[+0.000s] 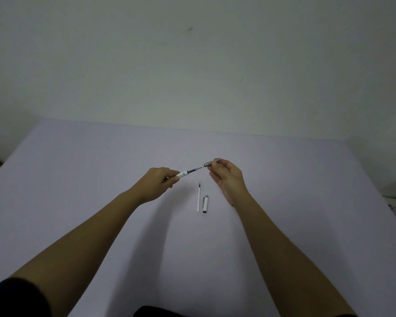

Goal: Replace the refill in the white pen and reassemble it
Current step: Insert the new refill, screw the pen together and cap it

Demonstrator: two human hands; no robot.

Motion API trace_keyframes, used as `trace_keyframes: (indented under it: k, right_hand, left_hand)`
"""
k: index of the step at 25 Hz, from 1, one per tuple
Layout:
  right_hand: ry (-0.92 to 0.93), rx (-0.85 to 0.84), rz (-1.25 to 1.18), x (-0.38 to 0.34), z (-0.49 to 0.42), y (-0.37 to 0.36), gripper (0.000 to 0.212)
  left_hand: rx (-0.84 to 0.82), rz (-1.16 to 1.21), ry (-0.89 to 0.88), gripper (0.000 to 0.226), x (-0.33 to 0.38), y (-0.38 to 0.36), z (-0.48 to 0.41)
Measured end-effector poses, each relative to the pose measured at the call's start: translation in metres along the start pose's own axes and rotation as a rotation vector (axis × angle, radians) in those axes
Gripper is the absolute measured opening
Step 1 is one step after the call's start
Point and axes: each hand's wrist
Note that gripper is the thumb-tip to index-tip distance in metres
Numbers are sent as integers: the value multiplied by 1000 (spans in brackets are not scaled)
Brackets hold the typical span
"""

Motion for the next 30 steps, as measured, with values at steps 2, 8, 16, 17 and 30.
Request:
trace_keyframes:
  k: [2, 8, 16, 17, 30]
  right_hand:
    - [7, -18, 18, -2, 3, -3, 8]
    - [17, -63, 69, -1, 11, -7, 8]
    - [38, -94, 200, 5, 16, -10, 11]
    - [44, -103, 217, 5, 17, -11, 13]
    - [177, -88, 755, -9, 23, -20, 23]
  left_hand:
    - [12, -4, -5, 23, 2, 2, 2]
    - [16, -16, -38, 21, 10, 4, 3]
    - [-2, -33, -80, 22, 12, 8, 5]
    - [0, -45, -91, 23, 15, 8, 3]
    - [90, -95, -208, 28, 13, 8, 7]
Point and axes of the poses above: each hand's wrist, its own z-axis away from the middle knuckle, its own y-axis out of the back of the hand, x = y × z, and after that the axes turned 6 degrees about -z, right-handed
